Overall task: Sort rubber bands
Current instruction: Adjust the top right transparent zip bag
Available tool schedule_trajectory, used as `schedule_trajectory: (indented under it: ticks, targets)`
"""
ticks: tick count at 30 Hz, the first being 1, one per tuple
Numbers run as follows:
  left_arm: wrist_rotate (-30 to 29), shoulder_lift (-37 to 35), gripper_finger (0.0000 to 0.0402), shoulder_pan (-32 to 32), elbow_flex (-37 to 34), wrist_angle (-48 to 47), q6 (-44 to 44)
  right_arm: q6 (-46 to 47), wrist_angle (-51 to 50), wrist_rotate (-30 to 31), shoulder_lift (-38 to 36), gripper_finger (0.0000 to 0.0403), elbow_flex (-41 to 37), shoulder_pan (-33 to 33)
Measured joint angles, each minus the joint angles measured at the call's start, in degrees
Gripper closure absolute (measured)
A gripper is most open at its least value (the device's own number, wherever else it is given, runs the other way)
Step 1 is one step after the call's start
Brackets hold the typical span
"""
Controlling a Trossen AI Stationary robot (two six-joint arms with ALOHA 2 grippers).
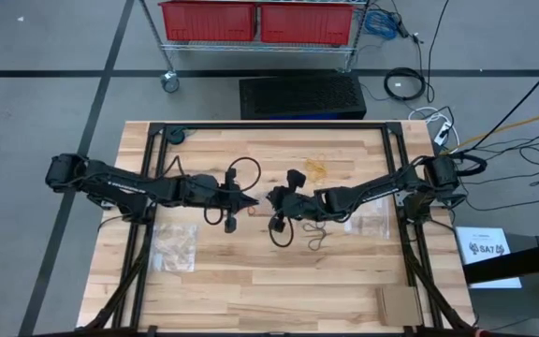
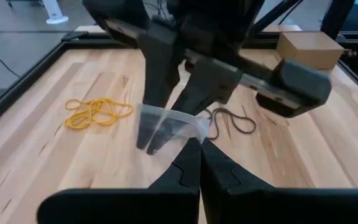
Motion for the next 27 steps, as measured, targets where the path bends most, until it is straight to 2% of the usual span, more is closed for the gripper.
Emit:
schedule_trajectory:
  ticks: [5, 11, 17, 23, 27]
  targets:
    - [0.0, 0.0, 0.0401, 0.0, 0.0, 2.6, 0.2, -0.4, 0.6, -4.1, 0.1, 0.0401, 0.0, 0.0]
    - [-2.1, 0.0, 0.0401, 0.0, 0.0, 4.9, 0.2, -0.6, 4.9, -5.2, 3.0, 0.0402, 0.0, 0.1]
    - [-3.7, 0.0, 0.0401, 0.0, 0.0, 4.8, 0.2, -0.6, 10.2, -4.3, 4.9, 0.0403, 0.0, 0.1]
    - [-3.9, 0.0, 0.0401, -0.4, 0.0, 4.8, 0.2, -0.5, 12.0, 2.6, 4.6, 0.0401, 0.0, 0.1]
    - [-3.9, 0.0, 0.0401, -1.1, 0.0, 4.8, -0.2, 1.1, 11.5, -1.8, 4.6, 0.0370, 0.0, -0.8]
